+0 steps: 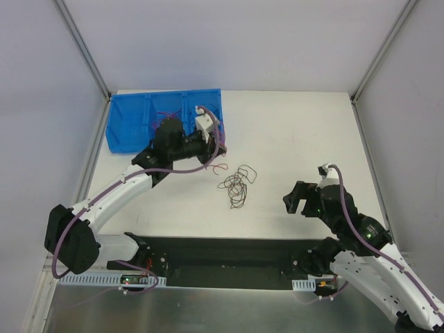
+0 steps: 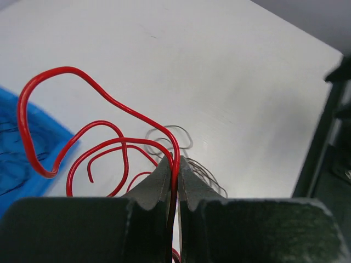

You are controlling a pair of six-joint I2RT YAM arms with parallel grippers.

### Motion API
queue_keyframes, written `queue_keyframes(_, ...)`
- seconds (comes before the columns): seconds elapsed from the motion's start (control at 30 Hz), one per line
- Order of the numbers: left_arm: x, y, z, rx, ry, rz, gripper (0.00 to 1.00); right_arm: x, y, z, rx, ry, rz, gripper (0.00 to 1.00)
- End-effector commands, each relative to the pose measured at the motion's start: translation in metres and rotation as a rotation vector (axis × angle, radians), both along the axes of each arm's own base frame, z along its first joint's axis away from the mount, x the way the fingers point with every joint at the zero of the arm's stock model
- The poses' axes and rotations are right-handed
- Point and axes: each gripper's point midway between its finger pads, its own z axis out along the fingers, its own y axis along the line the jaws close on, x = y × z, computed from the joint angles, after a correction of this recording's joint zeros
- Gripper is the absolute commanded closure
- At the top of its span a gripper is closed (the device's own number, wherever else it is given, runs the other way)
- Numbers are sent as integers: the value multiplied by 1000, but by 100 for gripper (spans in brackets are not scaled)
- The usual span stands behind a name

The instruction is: Untangle the cables

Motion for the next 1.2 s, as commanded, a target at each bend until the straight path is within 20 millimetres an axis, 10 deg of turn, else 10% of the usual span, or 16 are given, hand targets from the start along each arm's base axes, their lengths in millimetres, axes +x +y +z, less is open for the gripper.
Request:
queue_keyframes(0.0, 65, 41, 44, -84, -8, 293, 100, 10, -2, 1, -51, -67, 19, 2)
queue_keyframes(0.47, 212, 173, 82, -68, -92, 870, 100, 16, 14, -16, -2, -125, 80, 2)
queue_keyframes(0.93, 290, 204, -53, -121, 315, 987, 100, 16, 17, -14, 3, -137, 101, 2)
queue_keyframes(1.17, 284, 218, -74, -60, 390, 1060, 43, 16, 18, -16, 1, -122, 106, 2)
